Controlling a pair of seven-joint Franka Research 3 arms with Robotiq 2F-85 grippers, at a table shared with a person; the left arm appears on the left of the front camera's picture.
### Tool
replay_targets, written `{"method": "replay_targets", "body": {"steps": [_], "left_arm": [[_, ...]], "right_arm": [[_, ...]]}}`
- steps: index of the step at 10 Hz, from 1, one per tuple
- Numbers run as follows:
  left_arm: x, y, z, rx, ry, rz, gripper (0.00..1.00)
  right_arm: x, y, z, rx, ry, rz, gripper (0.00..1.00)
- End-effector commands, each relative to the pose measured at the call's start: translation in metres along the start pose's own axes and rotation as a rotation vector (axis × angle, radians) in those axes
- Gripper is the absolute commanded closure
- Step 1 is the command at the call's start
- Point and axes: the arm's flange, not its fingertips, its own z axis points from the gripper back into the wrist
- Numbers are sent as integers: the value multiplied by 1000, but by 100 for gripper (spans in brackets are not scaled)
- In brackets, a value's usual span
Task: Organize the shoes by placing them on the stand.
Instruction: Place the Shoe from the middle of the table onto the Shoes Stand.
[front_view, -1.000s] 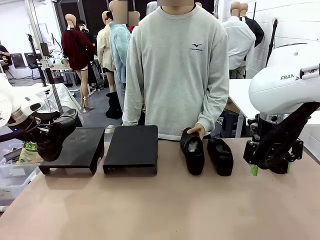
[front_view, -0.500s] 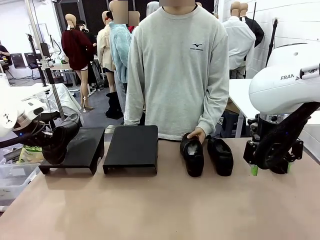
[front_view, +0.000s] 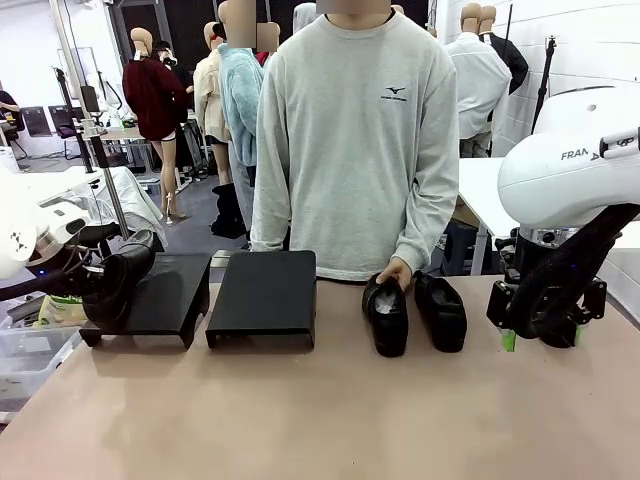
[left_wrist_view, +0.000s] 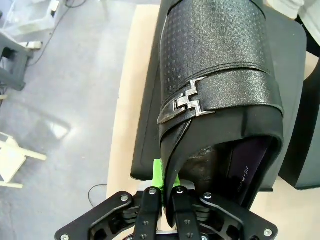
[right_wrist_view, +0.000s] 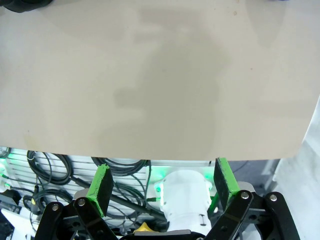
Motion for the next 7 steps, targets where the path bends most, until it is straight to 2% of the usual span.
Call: {"method": "replay_targets", "body": {"steps": [1,7], "left_arm": [[9,5,-5,-19,-27,-5,100],[27,4,11,-5,-34,-33,100]], "right_arm": [[0,1,0,-1,0,-13,0],[0,1,0,-1,0,-13,0]]}}
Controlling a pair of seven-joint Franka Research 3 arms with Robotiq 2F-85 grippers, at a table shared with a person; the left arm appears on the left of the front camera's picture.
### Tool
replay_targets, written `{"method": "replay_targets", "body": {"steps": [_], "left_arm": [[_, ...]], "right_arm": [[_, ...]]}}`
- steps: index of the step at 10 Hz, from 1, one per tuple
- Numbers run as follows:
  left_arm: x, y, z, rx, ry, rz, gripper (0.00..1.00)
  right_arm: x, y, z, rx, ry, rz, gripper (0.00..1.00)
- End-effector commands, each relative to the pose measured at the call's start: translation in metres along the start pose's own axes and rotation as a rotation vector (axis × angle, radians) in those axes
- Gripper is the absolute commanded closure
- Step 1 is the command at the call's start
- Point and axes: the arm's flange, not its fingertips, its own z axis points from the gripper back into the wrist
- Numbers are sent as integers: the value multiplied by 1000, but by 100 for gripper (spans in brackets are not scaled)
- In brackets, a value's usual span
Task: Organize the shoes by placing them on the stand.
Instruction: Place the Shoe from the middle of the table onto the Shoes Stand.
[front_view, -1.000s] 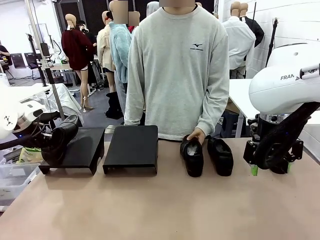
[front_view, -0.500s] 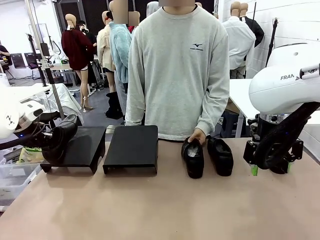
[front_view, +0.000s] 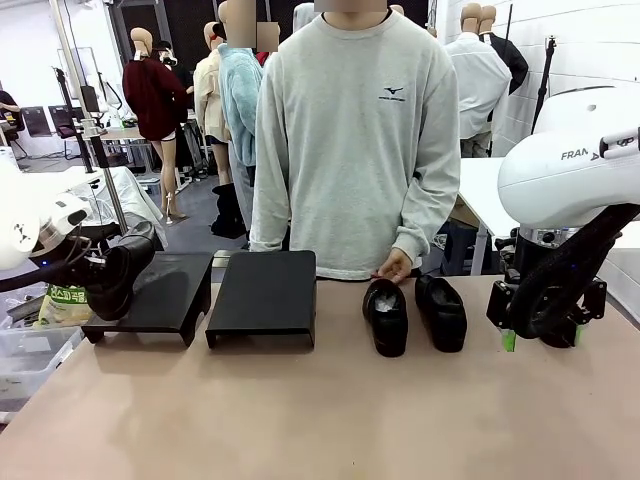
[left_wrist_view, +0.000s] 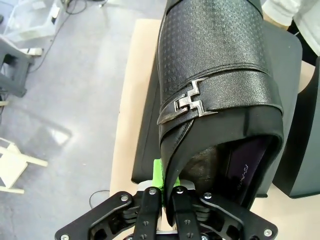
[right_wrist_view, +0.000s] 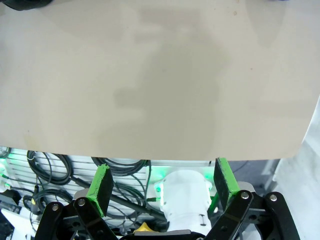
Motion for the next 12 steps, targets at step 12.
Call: {"method": "replay_targets", "body": {"steps": [12], "left_arm": [[5,9,-24,32,39,-45,80]], "right_arm": [[0,1,0,-1,0,-13,0]]}}
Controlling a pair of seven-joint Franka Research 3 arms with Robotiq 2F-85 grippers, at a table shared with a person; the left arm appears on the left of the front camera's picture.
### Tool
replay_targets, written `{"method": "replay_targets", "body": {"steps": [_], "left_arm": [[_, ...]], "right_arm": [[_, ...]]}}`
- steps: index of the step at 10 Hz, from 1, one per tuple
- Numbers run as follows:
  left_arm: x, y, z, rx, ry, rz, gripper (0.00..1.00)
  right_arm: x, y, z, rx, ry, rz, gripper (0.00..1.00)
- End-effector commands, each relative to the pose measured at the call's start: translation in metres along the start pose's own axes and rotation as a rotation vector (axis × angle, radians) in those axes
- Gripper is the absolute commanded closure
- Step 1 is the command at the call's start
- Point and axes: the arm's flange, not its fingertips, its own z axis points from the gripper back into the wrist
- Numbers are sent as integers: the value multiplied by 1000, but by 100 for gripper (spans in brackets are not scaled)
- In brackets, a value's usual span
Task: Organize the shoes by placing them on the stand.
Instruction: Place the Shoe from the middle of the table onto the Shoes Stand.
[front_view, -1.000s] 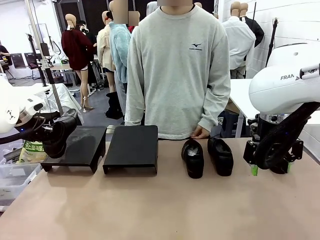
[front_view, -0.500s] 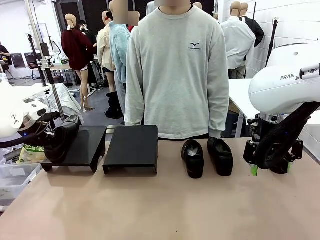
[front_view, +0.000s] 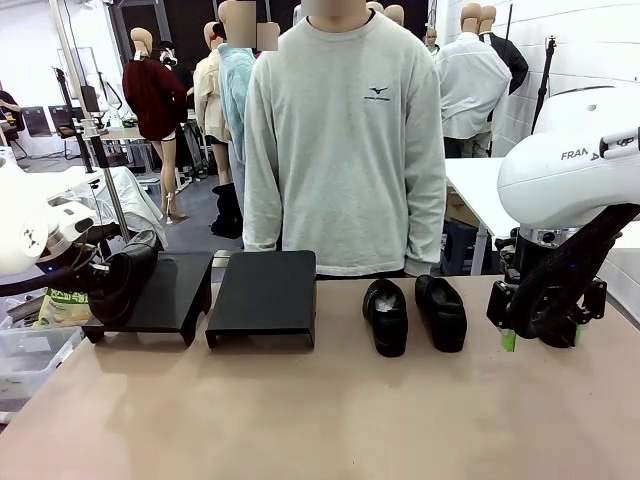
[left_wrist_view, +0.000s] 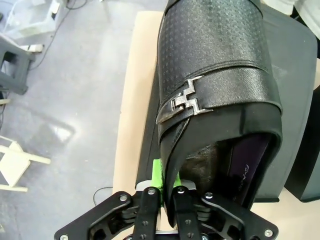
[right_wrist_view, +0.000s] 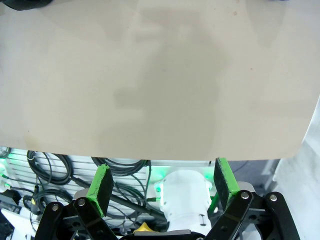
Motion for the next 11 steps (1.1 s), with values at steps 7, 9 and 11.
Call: {"method": "replay_targets", "body": {"steps": [7,9,11], "left_arm": [[4,-6,56,118,-122,-136,0],[2,-11,79,92,-137,-157,0],[14,-7,74,86,-141,-160,0]], "right_arm": [[0,1,0,-1,0,-13,0],[0,1,0,-1,0,-13,0],[0,1,0,-1,0,-13,0]]}}
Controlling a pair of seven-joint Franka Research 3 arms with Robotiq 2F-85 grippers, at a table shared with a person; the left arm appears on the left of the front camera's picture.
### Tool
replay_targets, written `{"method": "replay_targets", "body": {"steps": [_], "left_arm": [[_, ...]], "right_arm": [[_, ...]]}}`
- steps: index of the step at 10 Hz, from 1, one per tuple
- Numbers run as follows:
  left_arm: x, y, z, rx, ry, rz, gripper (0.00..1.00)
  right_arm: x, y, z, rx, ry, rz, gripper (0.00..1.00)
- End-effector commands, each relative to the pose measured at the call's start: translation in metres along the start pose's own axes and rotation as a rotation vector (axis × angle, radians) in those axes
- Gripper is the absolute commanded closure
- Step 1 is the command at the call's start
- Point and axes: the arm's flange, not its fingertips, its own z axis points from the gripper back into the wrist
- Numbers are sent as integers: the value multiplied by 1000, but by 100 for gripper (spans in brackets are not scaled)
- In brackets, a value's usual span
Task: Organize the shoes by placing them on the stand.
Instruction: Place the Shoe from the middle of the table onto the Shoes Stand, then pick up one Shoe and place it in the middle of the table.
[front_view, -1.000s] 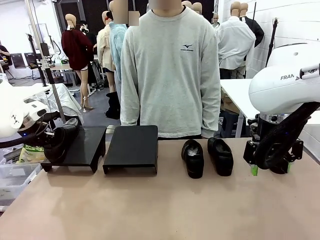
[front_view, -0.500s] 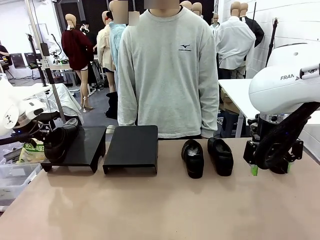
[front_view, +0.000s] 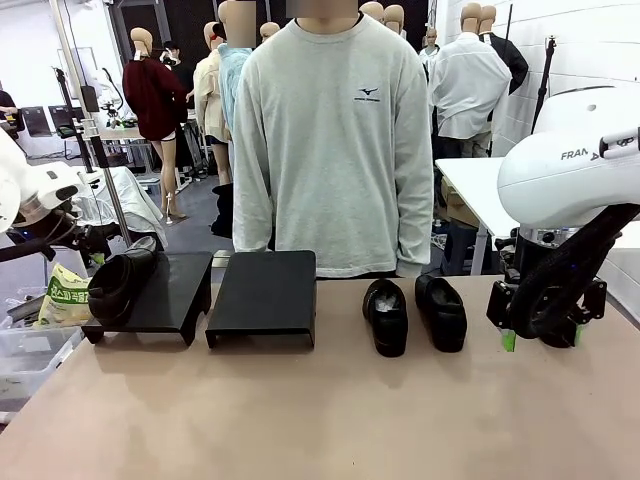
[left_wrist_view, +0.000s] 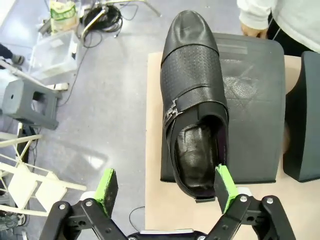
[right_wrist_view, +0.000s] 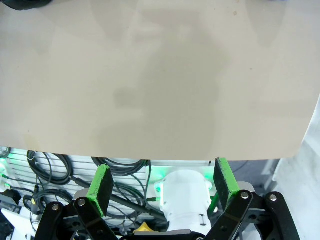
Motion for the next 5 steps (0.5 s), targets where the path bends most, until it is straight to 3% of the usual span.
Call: {"method": "replay_targets", "body": {"steps": [1,5], "left_arm": [[2,4,-13,-3,-8,14,0],[2,4,-13,-3,-8,14,0]], "right_arm": [[0,1,0,-1,0,-13,0],[0,1,0,-1,0,-13,0]]}}
